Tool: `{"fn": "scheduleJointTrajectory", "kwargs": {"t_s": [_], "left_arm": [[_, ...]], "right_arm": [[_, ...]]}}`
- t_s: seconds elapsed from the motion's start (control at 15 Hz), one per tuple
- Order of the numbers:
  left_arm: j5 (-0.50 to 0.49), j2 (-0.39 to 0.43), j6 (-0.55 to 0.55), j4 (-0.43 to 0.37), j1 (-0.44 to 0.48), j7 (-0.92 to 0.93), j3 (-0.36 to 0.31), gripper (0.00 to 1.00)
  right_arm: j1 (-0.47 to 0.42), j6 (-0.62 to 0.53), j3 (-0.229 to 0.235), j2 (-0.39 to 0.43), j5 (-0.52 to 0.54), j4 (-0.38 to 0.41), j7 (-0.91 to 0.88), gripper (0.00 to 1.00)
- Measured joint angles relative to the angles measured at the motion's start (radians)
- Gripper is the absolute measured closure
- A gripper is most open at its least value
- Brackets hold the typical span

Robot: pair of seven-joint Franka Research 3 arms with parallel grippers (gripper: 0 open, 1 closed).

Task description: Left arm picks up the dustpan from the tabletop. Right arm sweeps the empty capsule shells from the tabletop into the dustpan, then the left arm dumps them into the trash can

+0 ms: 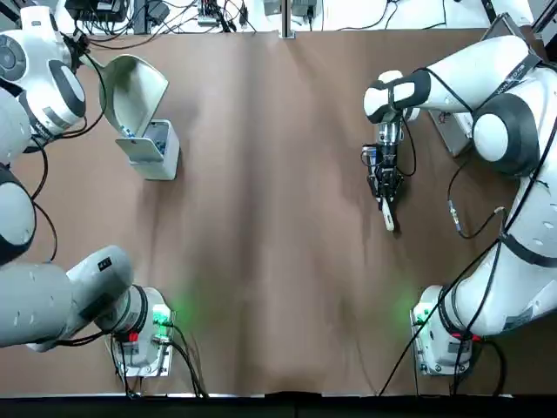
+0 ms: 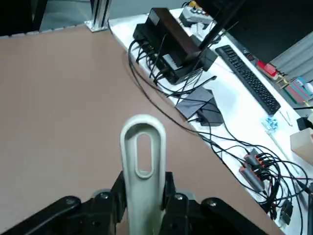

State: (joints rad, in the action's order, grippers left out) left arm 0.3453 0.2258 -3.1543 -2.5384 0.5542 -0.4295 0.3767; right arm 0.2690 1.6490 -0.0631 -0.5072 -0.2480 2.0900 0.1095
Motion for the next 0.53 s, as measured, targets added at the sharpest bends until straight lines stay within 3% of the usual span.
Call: {"fn": "scheduleJointTrajectory", "kwargs": {"t_s": [0.53], "left_arm": [[0.000,0.050,-0.125,-0.068,0.000,0.000,0.042,0.67]], "right_arm": [[0.000,-0.011,0.005,-0.005,0.000,-0.019,0.001,0.64]]}}
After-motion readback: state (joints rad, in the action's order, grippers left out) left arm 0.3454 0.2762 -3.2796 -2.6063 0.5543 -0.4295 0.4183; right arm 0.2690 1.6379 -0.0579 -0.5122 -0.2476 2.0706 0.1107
